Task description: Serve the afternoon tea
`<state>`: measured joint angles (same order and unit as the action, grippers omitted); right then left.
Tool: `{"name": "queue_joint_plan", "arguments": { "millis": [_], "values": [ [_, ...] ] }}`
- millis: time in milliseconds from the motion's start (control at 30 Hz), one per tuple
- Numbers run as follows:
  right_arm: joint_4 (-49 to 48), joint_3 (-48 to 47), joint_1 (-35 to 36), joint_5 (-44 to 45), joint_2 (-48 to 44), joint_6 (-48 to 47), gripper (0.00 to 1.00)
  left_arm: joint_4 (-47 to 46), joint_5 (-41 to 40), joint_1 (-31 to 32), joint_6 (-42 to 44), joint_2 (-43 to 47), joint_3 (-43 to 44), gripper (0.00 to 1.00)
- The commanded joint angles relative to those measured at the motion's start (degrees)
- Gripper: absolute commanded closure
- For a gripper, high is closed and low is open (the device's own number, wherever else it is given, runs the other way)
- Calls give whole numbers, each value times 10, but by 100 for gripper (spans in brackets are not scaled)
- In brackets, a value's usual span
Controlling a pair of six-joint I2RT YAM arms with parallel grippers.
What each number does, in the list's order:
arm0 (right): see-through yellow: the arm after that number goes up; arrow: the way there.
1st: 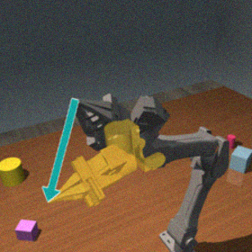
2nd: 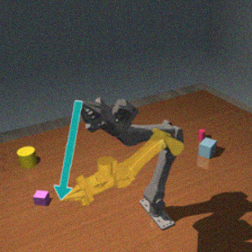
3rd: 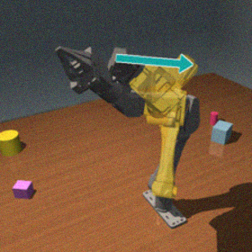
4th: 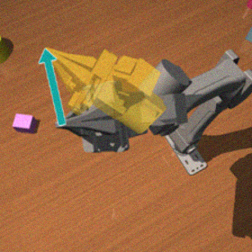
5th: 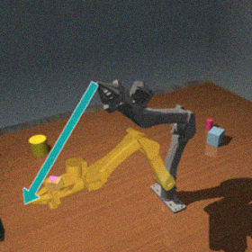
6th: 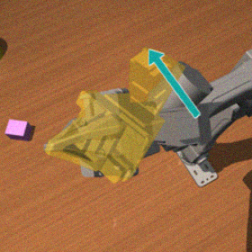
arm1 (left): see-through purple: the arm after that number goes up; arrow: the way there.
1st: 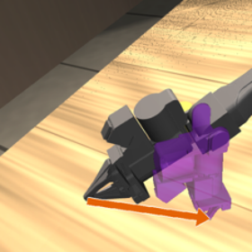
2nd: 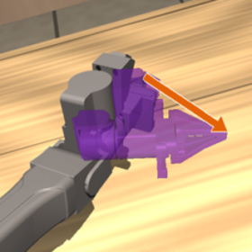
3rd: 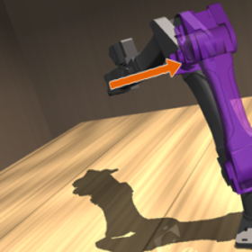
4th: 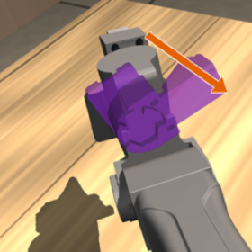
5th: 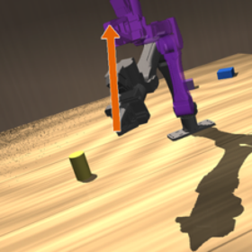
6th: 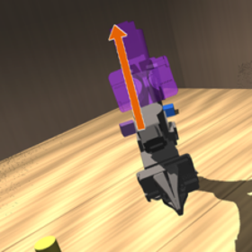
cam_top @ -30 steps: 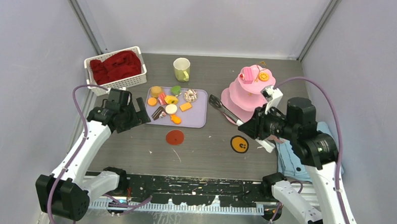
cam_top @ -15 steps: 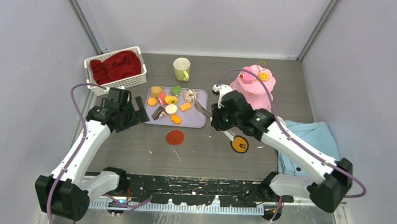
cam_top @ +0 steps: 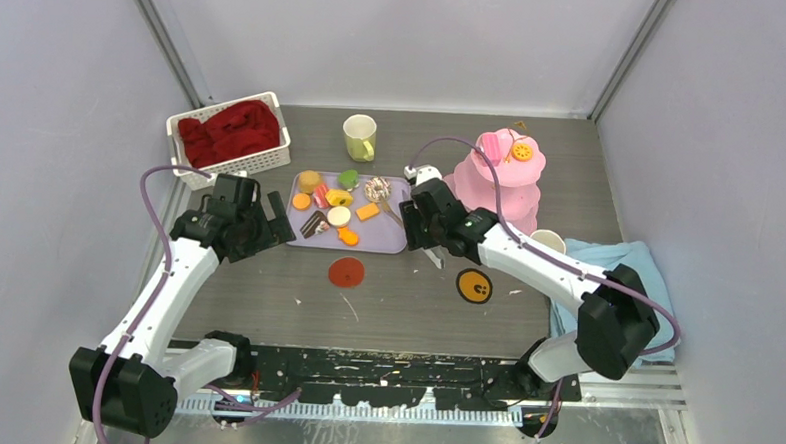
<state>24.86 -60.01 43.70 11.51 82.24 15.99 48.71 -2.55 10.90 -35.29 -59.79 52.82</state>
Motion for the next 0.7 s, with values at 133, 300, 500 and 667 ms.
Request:
{"name": "queue_joint_plan", "arguments": {
  "millis": [133, 300, 500, 667],
  "values": [
    [-84, -27, 0, 21, 28, -2, 47, -9, -2, 3, 12, -3, 19, 0],
    [-110, -23, 0, 16, 42, -1, 46, -7, -6, 3, 14, 1, 17, 0],
    [-127, -26, 1, 16, 53, 0, 44, -8, -3, 2, 15, 1, 14, 0],
    [-129, -38, 1, 15, 71, -4, 44, -9, -2, 2, 15, 2, 13, 0]
  ]
}}
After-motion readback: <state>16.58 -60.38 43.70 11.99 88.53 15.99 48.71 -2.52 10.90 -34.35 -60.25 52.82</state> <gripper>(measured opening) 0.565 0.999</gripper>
